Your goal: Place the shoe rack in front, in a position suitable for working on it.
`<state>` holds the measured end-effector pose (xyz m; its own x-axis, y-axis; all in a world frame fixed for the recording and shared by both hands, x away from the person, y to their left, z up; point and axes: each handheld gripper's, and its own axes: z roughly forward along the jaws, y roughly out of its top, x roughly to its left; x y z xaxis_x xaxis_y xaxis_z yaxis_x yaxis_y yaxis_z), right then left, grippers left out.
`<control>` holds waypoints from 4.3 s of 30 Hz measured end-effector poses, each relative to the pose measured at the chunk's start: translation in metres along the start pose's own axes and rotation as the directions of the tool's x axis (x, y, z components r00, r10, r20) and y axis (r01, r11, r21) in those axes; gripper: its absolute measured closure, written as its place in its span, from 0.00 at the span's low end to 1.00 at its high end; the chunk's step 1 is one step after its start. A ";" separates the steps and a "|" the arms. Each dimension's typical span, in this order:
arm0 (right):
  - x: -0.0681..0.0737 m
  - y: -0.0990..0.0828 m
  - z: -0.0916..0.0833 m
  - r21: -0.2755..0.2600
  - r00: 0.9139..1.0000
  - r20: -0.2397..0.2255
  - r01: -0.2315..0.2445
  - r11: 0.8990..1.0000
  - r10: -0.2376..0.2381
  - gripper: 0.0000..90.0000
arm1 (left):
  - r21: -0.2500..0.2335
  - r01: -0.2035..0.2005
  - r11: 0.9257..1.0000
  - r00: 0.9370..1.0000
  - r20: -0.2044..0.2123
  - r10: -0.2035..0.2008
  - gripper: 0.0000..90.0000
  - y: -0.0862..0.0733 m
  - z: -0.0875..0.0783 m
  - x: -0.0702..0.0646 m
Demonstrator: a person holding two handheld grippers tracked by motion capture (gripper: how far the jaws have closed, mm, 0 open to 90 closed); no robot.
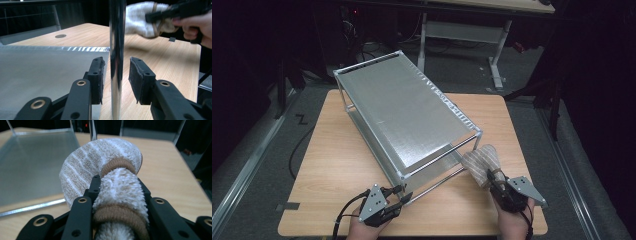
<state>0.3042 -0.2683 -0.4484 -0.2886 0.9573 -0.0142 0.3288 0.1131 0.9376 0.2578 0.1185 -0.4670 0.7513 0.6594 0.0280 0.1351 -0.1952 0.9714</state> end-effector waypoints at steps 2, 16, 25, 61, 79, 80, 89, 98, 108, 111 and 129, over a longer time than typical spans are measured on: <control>0.000 0.004 -0.002 -0.016 1.000 0.003 -0.002 1.000 0.002 0.75 | 0.003 -0.001 1.000 1.000 -0.004 0.001 0.71 -0.001 -0.001 0.000; -0.002 0.035 -0.026 -0.174 1.000 0.014 -0.009 0.985 0.012 0.75 | 0.008 -0.002 1.000 1.000 -0.018 0.002 0.72 -0.003 -0.004 0.000; -0.027 0.026 -0.029 -0.159 0.994 0.085 -0.051 0.986 0.065 0.75 | 0.007 -0.014 1.000 1.000 -0.026 0.014 0.81 -0.002 -0.005 -0.001; -0.011 -0.001 0.060 0.069 1.000 -0.012 -0.023 0.997 0.024 0.75 | 0.011 -0.014 1.000 0.992 -0.126 0.016 0.87 -0.008 -0.029 0.000; 0.009 -0.006 0.053 0.070 0.992 -0.124 0.017 0.997 -0.008 0.76 | 0.002 0.010 1.000 0.977 -0.213 -0.009 0.85 -0.006 -0.040 0.022; 0.010 -0.004 0.054 0.060 0.994 -0.111 0.012 0.998 -0.005 0.76 | -0.001 0.010 1.000 0.976 -0.216 -0.010 0.86 -0.006 -0.040 0.023; 0.015 0.005 0.064 0.013 0.996 -0.092 0.007 1.000 -0.006 0.76 | -0.001 0.010 1.000 0.969 -0.247 -0.010 0.87 -0.009 -0.048 0.022; 0.031 0.012 0.083 0.012 0.978 -0.205 0.042 0.999 -0.039 0.76 | 0.000 0.005 1.000 0.959 -0.284 -0.005 0.87 -0.013 -0.057 0.020; 0.038 0.014 0.077 0.009 0.954 -0.295 0.055 0.998 -0.050 0.79 | 0.004 0.004 1.000 0.955 -0.295 -0.003 0.87 -0.012 -0.059 0.024; 0.038 0.013 0.073 0.011 0.953 -0.299 0.048 0.999 -0.043 0.79 | 0.002 0.008 1.000 0.955 -0.295 -0.007 0.87 -0.012 -0.058 0.026; 0.018 0.000 0.041 0.015 0.965 -0.260 0.032 0.999 -0.027 0.80 | -0.006 -0.007 1.000 0.977 -0.215 0.005 0.88 -0.007 -0.036 0.024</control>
<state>0.3355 -0.2402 -0.4633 -0.5211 0.8519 0.0513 0.3327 0.1474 0.9315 0.2522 0.1618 -0.4645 0.5953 0.7992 0.0835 0.1263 -0.1956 0.9725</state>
